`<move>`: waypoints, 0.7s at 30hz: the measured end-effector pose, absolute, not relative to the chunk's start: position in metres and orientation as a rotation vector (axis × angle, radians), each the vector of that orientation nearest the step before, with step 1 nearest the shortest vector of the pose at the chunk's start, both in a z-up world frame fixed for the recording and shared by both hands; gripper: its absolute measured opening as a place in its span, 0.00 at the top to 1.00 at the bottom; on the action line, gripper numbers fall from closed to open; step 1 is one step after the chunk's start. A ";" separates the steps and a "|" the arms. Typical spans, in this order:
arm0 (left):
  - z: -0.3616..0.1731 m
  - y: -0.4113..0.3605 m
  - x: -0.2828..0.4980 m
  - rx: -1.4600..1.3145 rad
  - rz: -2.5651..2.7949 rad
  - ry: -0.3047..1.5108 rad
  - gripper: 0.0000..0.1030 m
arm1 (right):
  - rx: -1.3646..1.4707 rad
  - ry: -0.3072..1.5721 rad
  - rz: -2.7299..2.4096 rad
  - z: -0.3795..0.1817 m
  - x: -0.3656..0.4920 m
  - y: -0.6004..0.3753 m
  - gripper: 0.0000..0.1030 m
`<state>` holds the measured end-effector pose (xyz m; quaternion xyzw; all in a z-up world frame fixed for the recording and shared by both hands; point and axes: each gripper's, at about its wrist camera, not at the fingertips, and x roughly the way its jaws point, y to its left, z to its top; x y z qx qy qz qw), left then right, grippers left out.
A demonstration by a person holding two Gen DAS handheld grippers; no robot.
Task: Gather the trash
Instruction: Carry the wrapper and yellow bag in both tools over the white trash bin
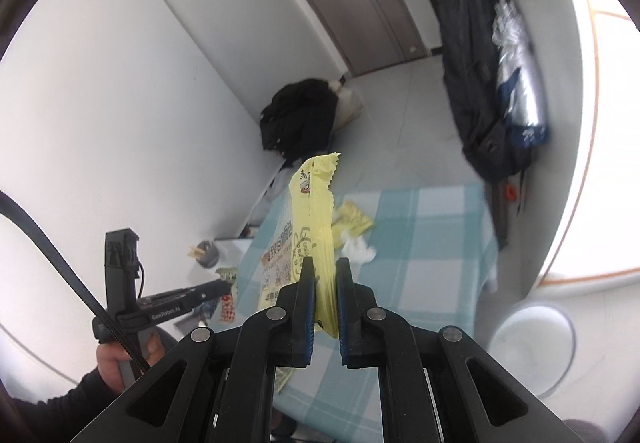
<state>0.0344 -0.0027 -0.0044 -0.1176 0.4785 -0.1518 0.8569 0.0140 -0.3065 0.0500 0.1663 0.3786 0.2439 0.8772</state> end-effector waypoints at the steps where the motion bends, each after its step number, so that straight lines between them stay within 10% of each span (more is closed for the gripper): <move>1: -0.001 -0.008 0.038 -0.253 -0.333 1.005 0.96 | 0.349 0.773 0.496 0.056 0.013 -0.315 0.92; 21: 0.002 -0.249 0.092 -0.075 -0.736 1.048 0.96 | 0.389 0.687 0.047 0.062 -0.030 -0.512 0.92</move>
